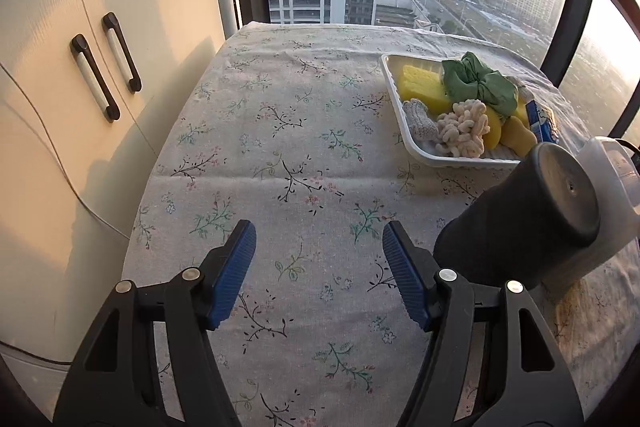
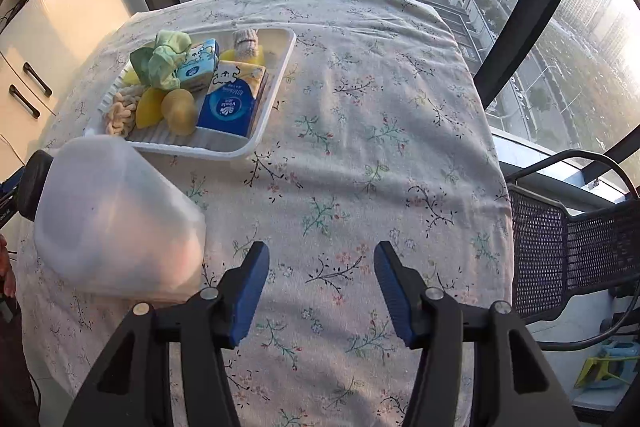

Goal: Organize soft objects

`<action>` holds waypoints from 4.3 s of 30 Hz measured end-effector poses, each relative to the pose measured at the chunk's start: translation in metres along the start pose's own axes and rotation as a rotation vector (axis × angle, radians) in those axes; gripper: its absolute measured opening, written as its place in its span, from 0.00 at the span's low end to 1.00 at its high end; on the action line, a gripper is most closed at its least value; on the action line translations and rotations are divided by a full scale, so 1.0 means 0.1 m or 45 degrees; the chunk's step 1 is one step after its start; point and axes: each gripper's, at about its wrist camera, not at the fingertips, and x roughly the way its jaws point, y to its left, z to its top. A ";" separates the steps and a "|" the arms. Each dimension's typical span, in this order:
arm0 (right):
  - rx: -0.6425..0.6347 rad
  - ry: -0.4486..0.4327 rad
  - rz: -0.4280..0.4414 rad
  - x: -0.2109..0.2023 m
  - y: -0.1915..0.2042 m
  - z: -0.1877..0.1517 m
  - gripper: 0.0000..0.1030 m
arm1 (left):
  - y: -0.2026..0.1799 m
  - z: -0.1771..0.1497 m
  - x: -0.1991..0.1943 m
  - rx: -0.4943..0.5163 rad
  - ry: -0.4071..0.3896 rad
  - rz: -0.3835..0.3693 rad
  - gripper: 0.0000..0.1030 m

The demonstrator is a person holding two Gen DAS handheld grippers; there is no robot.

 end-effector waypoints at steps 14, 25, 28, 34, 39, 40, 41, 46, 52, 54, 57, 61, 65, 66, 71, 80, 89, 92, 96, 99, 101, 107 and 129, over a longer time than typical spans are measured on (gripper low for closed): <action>-0.044 -0.271 0.138 -0.74 0.99 -1.28 0.68 | -0.23 -0.79 -0.77 -0.102 -0.061 -0.077 0.62; 0.004 -0.461 0.123 -1.16 1.57 -1.42 0.85 | -0.45 -0.89 -1.28 -0.256 -0.120 -0.008 0.63; 0.027 -0.500 0.094 -1.28 1.62 -1.43 0.91 | -0.54 -0.85 -1.35 -0.287 -0.087 0.002 0.70; 0.089 -0.595 -0.088 -1.59 1.65 -1.40 1.00 | -0.75 -0.75 -1.57 -0.251 -0.076 -0.015 0.86; 0.163 -0.568 -0.147 -1.67 1.60 -1.31 1.00 | -0.94 -0.65 -1.81 -0.181 -0.084 0.096 0.94; 0.166 -0.565 -0.157 -1.67 1.60 -1.30 1.00 | -0.96 -0.63 -1.85 -0.172 -0.099 0.135 0.94; 0.167 -0.560 -0.169 -1.66 1.61 -1.30 1.00 | -0.99 -0.61 -1.90 -0.157 -0.117 0.167 0.94; 0.158 -0.539 -0.231 -1.61 1.62 -1.26 1.00 | -1.15 -0.58 -1.99 -0.077 -0.174 0.216 0.94; 0.211 -0.523 -0.233 -1.60 1.48 -1.26 1.00 | -1.22 -0.56 -1.96 -0.026 -0.189 0.115 0.94; 0.227 -0.527 -0.238 -1.61 1.45 -1.27 1.00 | -1.24 -0.54 -1.94 -0.029 -0.180 0.072 0.94; 0.238 -0.531 -0.258 -1.62 1.41 -1.27 1.00 | -1.29 -0.54 -1.96 -0.009 -0.189 0.065 0.94; 0.238 -0.533 -0.263 -1.62 1.40 -1.25 1.00 | -1.29 -0.56 -2.00 -0.002 -0.201 0.069 0.94; 0.235 -0.529 -0.250 -1.61 1.40 -1.24 1.00 | -1.23 -0.59 -2.03 -0.029 -0.195 0.053 0.94; 0.235 -0.531 -0.250 -1.61 1.40 -1.23 1.00 | -1.22 -0.60 -2.03 -0.031 -0.193 0.052 0.94; 0.230 -0.526 -0.258 -1.59 1.42 -1.22 1.00 | -1.23 -0.62 -2.03 -0.027 -0.191 0.066 0.94; 0.235 -0.541 -0.266 -1.62 1.42 -1.24 1.00 | -1.25 -0.62 -2.06 -0.025 -0.202 0.071 0.94; 0.231 -0.534 -0.276 -1.62 1.42 -1.25 1.00 | -1.25 -0.63 -2.08 -0.024 -0.197 0.073 0.94; 0.230 -0.533 -0.277 -1.61 1.42 -1.25 1.00 | -1.25 -0.62 -2.08 -0.023 -0.197 0.074 0.94; 0.231 -0.529 -0.275 -1.62 1.41 -1.26 1.00 | -1.25 -0.63 -2.08 -0.024 -0.194 0.077 0.94; 0.232 -0.528 -0.275 -1.62 1.41 -1.26 1.00 | -1.25 -0.63 -2.08 -0.023 -0.193 0.075 0.94; 0.233 -0.526 -0.273 -1.61 1.41 -1.26 1.00 | -1.25 -0.63 -2.08 -0.022 -0.192 0.077 0.94; 0.234 -0.524 -0.275 -1.62 1.41 -1.27 1.00 | -1.26 -0.63 -2.08 -0.023 -0.188 0.077 0.94; 0.234 -0.522 -0.273 -1.63 1.40 -1.27 1.00 | -1.28 -0.63 -2.09 -0.022 -0.193 0.080 0.94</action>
